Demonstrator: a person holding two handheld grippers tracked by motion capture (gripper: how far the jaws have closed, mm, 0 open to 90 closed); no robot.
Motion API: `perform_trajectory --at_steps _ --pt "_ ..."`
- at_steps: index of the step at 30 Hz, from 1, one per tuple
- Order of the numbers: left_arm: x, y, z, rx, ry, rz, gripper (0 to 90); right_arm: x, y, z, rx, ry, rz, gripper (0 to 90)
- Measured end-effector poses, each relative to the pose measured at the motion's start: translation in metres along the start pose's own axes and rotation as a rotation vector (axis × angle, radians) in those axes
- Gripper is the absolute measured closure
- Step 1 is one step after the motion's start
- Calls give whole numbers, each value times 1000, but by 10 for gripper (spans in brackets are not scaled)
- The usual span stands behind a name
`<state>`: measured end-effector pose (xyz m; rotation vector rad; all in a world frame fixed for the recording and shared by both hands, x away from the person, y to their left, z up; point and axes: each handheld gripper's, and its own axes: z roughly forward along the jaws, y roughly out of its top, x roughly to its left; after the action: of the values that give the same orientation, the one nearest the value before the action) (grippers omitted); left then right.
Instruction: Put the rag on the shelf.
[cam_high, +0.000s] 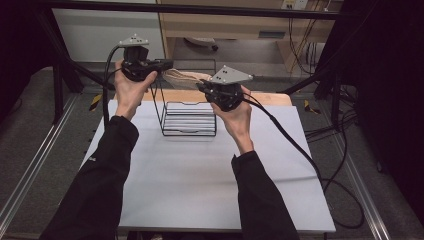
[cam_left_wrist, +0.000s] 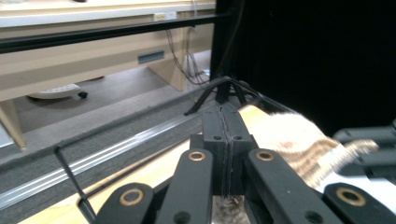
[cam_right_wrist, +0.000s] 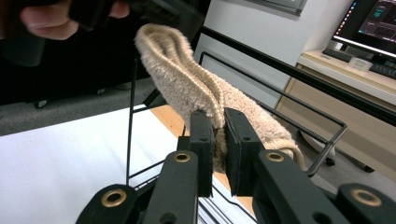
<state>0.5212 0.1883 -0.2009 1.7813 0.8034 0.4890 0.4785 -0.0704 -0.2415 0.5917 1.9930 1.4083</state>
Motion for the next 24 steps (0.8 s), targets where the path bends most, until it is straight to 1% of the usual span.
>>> perform_trajectory --at_steps 3,8,12,14,17,20,22,23,24 --pt "-4 -8 -4 0 -19 13 896 -1 -1 0 1 -4 7 824" --pt "-11 -19 -7 24 -15 51 897 -1 -3 1 13 -11 -8 817" --pt "-13 -23 -5 38 -13 58 897 0 -4 2 24 -5 -21 798" --pt "-14 -25 -4 37 -14 54 897 0 -5 1 28 1 -20 782" --pt "-14 -27 -1 37 -14 50 898 -2 -6 -1 24 21 0 739" --pt "-14 -27 2 40 -10 51 898 -2 -7 -4 26 42 9 683" --pt "-15 -27 3 43 0 55 898 -3 -6 -6 18 50 13 621" --pt "-15 -27 4 46 2 58 898 -3 -4 -8 10 58 32 597" --pt "-16 -28 5 49 5 60 898 -3 -4 -10 4 60 38 588"
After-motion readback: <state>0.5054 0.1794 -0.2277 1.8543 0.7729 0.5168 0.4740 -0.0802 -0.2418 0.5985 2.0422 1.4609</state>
